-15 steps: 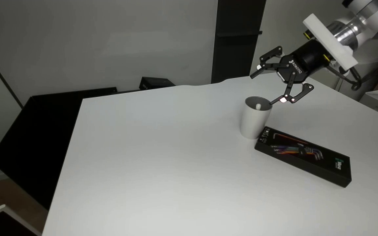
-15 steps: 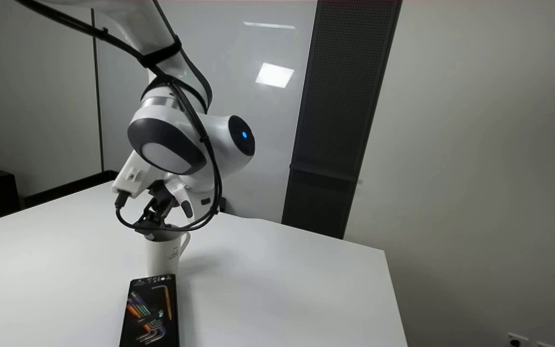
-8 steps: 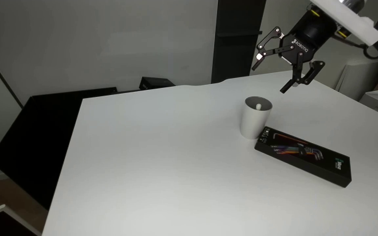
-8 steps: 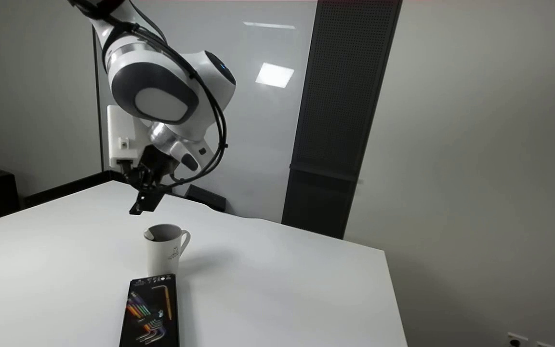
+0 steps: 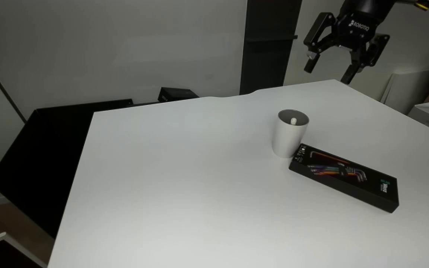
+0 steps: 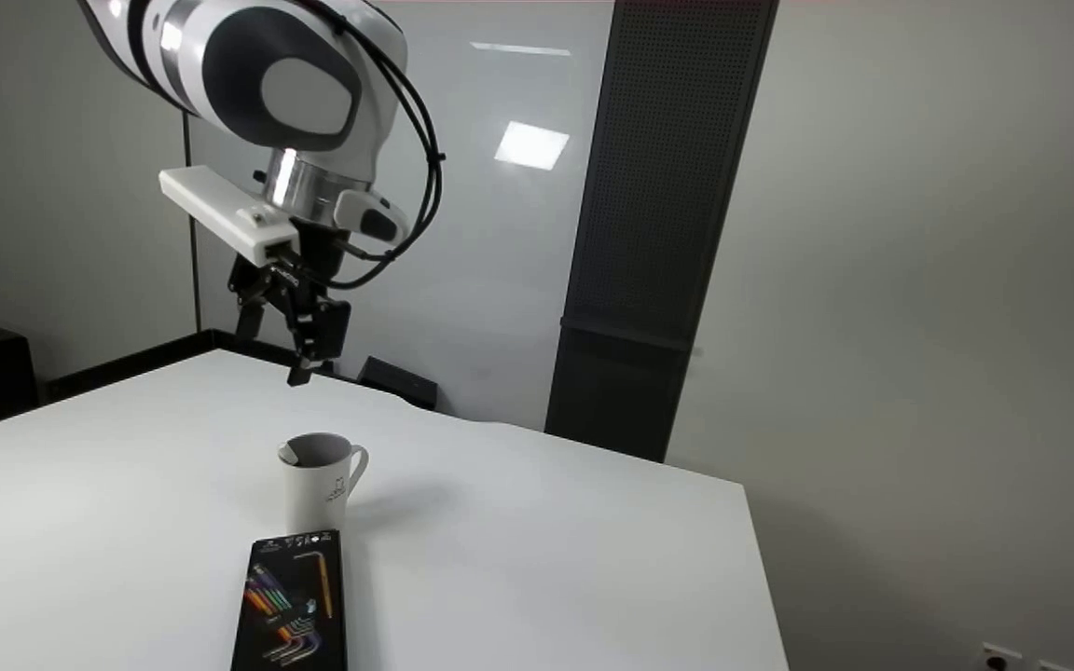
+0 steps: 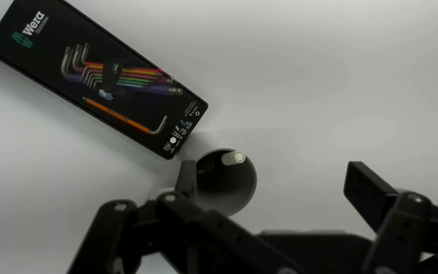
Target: Put the marker into the mug.
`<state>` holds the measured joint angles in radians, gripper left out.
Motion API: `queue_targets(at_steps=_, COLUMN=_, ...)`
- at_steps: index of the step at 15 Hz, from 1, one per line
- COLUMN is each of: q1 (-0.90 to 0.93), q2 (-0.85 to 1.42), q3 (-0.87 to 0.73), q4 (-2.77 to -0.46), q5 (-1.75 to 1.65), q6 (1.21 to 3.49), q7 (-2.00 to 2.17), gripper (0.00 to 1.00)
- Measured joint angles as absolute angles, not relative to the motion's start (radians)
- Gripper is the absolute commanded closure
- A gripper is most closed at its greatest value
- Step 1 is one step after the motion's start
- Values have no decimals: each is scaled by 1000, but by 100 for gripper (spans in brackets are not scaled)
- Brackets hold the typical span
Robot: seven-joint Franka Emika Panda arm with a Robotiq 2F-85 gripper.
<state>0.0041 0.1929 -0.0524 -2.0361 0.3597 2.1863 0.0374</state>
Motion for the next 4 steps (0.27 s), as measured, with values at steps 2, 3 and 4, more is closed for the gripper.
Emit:
queue_targets(at_steps=2, q1=4, q2=178, q3=-40, q4=-2039, q5=290, q6=2230, q7=1, gripper=0)
queue_targets(at_steps=3, q1=4, q2=176, q3=-36, q4=-2039, q5=287, q6=2235, q7=-1, gripper=0)
queue_targets(at_steps=4, q1=3, q2=177, q3=-34, q4=-2039, q5=287, q6=2235, q7=-1, gripper=0)
